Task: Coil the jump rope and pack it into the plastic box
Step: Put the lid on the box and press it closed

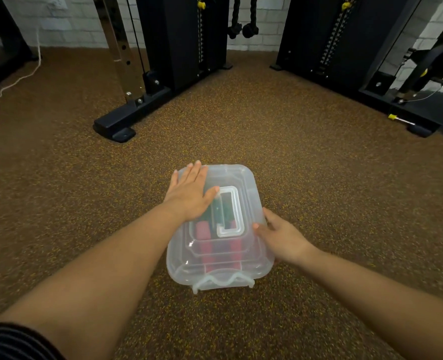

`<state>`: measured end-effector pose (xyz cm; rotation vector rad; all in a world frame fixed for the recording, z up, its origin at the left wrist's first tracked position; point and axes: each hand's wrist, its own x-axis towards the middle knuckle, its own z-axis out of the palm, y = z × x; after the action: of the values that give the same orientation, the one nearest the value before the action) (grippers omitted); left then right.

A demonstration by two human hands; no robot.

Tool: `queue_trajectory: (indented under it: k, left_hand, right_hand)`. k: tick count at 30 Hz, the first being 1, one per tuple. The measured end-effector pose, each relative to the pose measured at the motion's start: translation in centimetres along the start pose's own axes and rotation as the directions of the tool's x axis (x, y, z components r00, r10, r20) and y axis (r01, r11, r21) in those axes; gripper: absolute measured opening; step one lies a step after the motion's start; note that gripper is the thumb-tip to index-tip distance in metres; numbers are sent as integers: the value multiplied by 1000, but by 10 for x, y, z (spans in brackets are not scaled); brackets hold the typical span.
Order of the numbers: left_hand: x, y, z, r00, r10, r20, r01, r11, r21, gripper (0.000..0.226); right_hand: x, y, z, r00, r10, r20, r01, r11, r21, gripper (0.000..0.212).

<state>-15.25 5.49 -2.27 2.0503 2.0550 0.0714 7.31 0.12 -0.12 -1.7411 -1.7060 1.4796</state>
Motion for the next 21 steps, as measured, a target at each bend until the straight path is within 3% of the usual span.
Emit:
queue_trajectory:
  k: [3, 5, 8, 11, 13, 16, 21]
  left_hand:
    - [21, -1, -3, 998, -52, -33, 52, 999, -17, 70]
    - [32, 1, -4, 996, -74, -57, 72, 997, -32, 66]
    - [44, 3, -4, 993, -89, -84, 87, 996, -23, 63]
    - [52, -1, -7, 987, -125, -97, 121, 991, -49, 57]
    - [57, -2, -11, 977, -191, -94, 182, 979, -91, 55]
    - [66, 0, -19, 957, -286, -54, 279, 954, -110, 60]
    - [78, -2, -22, 913, -398, 83, 407, 902, -143, 69]
  right_hand:
    - [9, 0, 7, 999, -5, -49, 6, 1000, 18, 23]
    - [19, -6, 12, 997, -29, -72, 27, 999, -26, 39]
    - [37, -17, 17, 992, -71, -106, 44, 971, -234, 70]
    - [51, -27, 16, 967, -208, -148, 99, 838, -536, 74]
    - [61, -34, 19, 947, -309, -89, 167, 709, -685, 68]
    - [70, -46, 33, 922, -385, 50, 283, 580, -763, 63]
    - [73, -48, 48, 885, -451, 120, 374, 530, -761, 64]
